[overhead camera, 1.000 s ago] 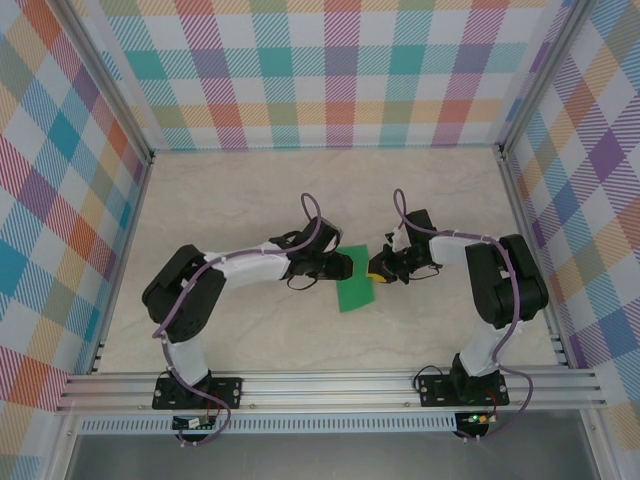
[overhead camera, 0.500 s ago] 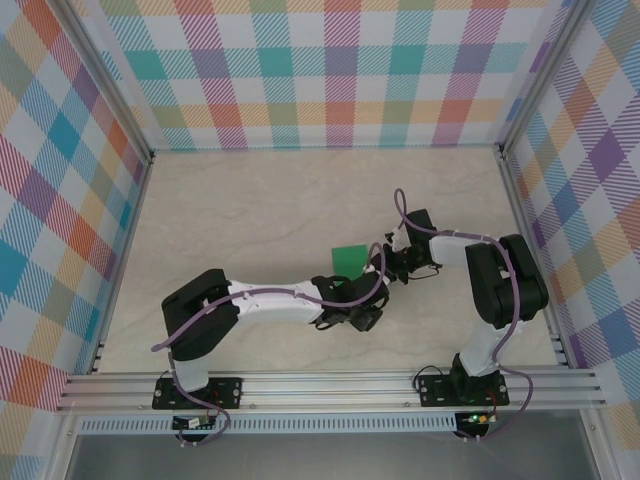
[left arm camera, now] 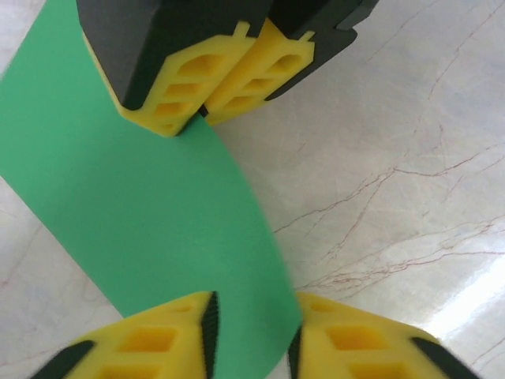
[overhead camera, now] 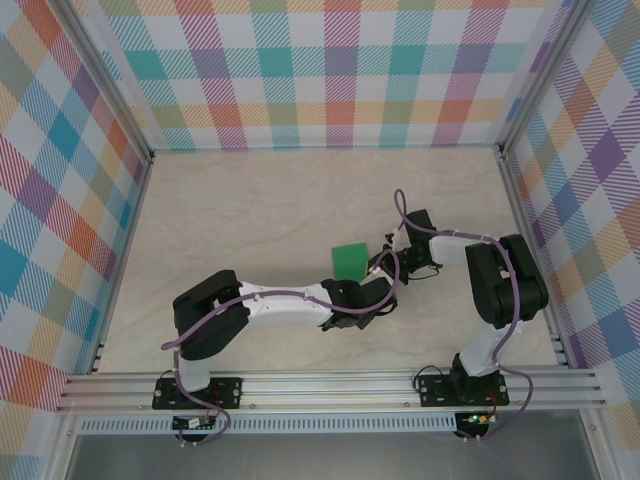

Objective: Fold a paper plane with a square sheet of paper (pick it up from the middle)
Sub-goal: Third fold the triangle at the center of the table.

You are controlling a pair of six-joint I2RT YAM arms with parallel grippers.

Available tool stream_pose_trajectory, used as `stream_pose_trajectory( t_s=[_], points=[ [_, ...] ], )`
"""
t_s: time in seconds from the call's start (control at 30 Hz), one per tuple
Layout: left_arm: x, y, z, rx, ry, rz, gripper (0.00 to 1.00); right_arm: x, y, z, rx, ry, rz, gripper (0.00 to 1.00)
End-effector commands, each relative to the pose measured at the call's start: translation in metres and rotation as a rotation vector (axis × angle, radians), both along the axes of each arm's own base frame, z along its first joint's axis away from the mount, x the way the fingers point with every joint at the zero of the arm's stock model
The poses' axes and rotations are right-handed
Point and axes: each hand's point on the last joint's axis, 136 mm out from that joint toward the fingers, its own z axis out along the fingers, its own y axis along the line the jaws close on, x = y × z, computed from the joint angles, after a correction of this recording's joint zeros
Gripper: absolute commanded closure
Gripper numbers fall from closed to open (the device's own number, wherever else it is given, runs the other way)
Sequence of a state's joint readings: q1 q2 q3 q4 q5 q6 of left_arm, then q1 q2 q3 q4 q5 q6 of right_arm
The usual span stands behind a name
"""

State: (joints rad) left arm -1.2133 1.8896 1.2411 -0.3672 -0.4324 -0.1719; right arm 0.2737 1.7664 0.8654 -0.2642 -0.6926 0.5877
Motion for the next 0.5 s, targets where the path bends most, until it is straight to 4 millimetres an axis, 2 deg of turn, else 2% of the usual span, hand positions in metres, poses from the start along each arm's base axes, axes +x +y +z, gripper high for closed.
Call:
stream_pose_trajectory(
  t_s=[0.0,0.27,0.47],
  points=[
    [0.002,0.000,0.018,-0.012,-0.041,0.001,0.79,0.002,-0.001,0.003,0.004,-0.001,0.008,0.86],
    [-0.003,0.003,0.015,-0.015,-0.010,-0.016,1.00,0.002,-0.003,0.008,0.003,-0.017,0.011,0.84],
    [-0.007,0.005,0.014,-0.137,0.130,-0.025,1.00,0.010,-0.015,0.024,-0.035,-0.074,-0.017,0.75]
  ],
)
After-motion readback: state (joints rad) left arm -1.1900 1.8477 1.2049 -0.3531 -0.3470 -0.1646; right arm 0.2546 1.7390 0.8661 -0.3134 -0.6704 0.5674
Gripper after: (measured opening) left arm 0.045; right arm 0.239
